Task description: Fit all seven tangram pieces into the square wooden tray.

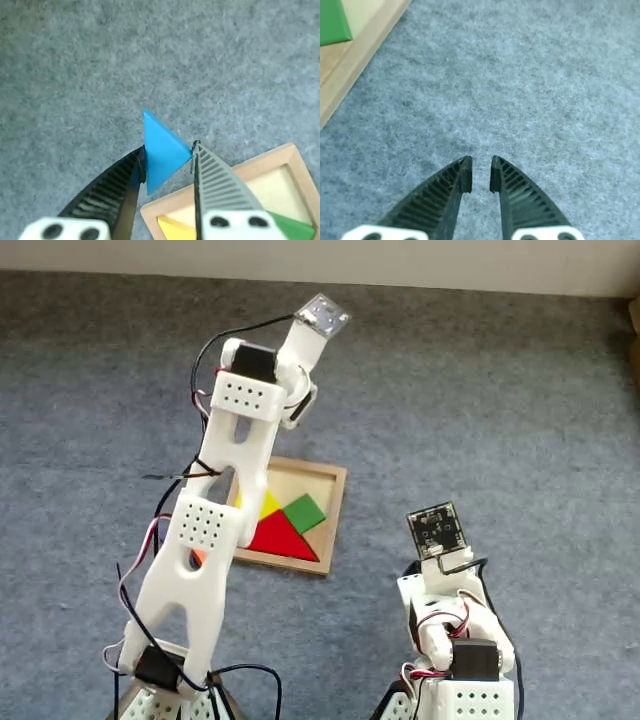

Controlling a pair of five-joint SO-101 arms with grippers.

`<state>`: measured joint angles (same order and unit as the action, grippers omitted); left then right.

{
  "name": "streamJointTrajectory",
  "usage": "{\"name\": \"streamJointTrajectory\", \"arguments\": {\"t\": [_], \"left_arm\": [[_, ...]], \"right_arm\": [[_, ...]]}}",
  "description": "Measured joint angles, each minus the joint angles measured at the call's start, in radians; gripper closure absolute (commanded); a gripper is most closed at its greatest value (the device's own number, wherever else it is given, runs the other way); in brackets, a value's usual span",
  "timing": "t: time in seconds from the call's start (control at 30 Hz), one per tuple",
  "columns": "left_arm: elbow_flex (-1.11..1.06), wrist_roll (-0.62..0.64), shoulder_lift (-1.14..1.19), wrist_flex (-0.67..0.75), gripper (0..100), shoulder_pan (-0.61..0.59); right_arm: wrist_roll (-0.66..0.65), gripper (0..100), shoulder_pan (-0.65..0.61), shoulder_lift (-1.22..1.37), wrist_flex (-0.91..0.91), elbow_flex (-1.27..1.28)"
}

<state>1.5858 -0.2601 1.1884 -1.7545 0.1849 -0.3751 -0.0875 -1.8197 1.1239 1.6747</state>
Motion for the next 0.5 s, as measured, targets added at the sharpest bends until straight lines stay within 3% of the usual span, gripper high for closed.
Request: {"name": "streamJointTrajectory", "arguments": {"t": [0.5], "left_arm": [[-0.779,-0.146,-0.618,-0.005,88,0.0]], "right_arm": [[0.0,92.2,0.0,0.0,-0.002,0.0]]}}
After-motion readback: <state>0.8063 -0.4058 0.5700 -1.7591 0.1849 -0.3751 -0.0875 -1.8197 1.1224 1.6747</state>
